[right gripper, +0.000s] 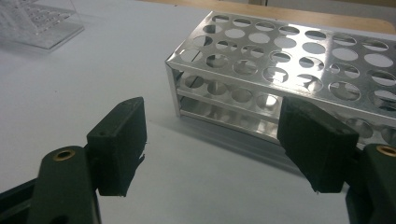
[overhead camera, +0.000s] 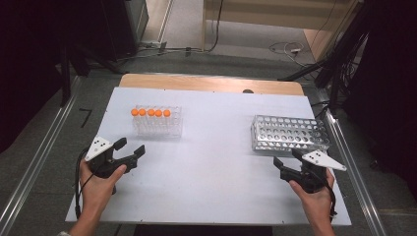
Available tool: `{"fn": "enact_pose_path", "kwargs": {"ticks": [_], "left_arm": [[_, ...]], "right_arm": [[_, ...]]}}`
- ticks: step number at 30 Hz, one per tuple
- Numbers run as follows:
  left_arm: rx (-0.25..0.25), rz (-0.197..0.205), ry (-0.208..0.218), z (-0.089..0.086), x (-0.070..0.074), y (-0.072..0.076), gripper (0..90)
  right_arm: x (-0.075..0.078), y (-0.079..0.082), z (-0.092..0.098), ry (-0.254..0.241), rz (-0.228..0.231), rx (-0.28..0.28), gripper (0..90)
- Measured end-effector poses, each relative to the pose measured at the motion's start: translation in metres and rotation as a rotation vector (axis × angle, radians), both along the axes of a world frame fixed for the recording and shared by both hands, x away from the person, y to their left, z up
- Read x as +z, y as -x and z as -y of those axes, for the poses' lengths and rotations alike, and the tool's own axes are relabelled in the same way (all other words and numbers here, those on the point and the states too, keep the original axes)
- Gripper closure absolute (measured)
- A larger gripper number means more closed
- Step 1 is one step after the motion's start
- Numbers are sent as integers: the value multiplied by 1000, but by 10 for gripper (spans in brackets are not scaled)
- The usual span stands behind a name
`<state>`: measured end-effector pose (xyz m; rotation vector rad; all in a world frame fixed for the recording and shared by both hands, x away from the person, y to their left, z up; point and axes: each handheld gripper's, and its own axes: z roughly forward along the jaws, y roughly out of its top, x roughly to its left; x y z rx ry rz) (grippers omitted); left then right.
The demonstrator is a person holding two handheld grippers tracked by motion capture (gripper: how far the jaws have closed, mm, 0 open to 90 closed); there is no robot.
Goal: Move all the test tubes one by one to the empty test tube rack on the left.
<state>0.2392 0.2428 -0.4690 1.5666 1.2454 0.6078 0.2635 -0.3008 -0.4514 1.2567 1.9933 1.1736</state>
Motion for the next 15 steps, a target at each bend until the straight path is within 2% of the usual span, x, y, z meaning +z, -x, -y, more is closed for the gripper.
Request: {"fn": "enact_pose_path", "kwargs": {"ticks": [15], "left_arm": [[16, -13, -18, -4, -4, 4, 238]], "right_arm": [[-2, 6, 21, 0, -7, -47, 226]]}}
